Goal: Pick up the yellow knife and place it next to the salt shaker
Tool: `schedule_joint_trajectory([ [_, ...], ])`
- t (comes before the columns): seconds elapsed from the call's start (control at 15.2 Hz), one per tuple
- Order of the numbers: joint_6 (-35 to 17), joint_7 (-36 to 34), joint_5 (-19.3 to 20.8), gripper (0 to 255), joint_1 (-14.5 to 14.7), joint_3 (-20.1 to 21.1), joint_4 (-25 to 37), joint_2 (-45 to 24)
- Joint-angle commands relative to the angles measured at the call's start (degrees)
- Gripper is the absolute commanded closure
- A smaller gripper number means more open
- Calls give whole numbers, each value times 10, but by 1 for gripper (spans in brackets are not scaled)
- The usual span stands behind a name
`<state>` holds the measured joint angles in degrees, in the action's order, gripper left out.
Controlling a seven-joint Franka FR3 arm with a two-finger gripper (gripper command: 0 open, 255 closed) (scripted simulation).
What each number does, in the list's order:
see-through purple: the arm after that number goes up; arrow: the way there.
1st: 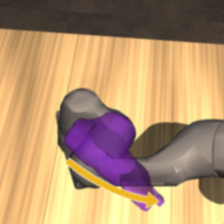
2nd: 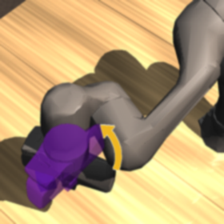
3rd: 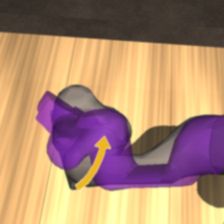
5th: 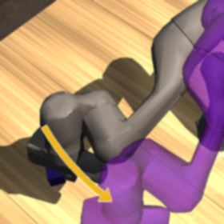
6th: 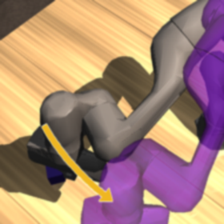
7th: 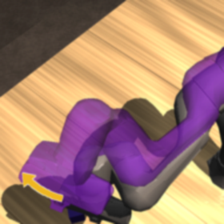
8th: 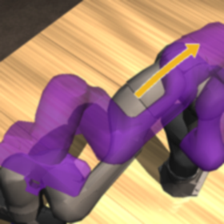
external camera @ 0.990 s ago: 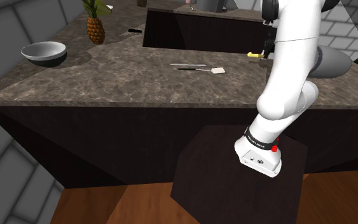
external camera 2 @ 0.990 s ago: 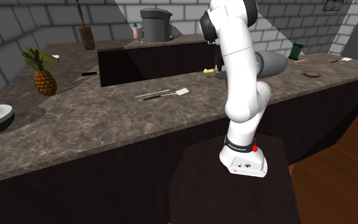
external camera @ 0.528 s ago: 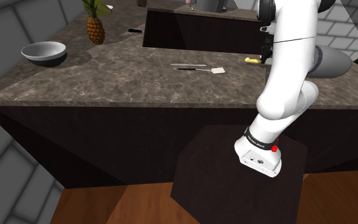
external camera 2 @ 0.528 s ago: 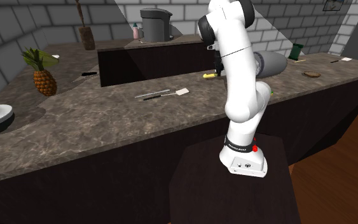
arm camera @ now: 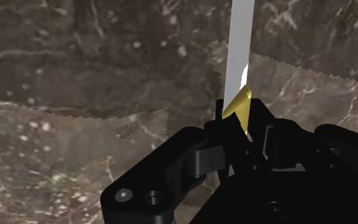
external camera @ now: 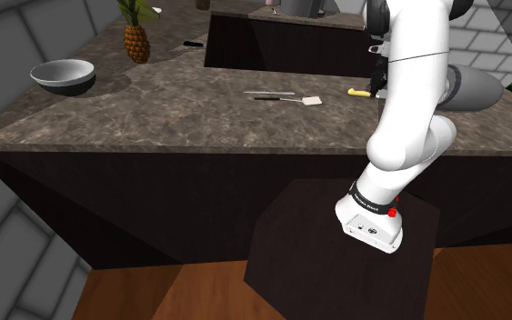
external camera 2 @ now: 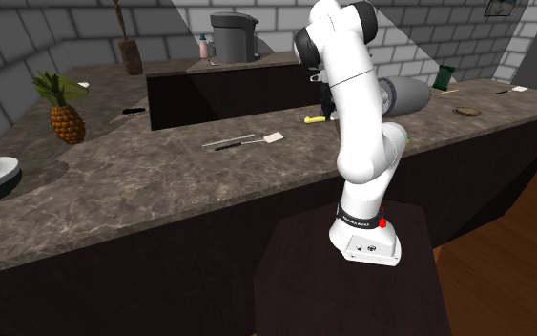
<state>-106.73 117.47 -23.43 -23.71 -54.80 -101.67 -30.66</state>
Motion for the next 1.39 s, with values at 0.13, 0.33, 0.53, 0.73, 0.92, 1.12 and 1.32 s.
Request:
schedule_joint_trajectory([
  [0.13, -1, 0, -1, 255, 0, 0, 0, 0],
  [0.33, -1, 0, 0, 0, 0, 0, 0, 0],
  [0.53, -1, 0, 0, 0, 0, 0, 0, 0],
  [0.73, 33, -7, 10, 0, -2, -6, 30, 7],
  [0.92, 65, -12, 16, 0, -7, -10, 61, 11],
  [1.12, 65, -12, 16, 0, -7, -10, 61, 11],
  [1.32, 65, -12, 16, 0, -7, -10, 61, 11],
])
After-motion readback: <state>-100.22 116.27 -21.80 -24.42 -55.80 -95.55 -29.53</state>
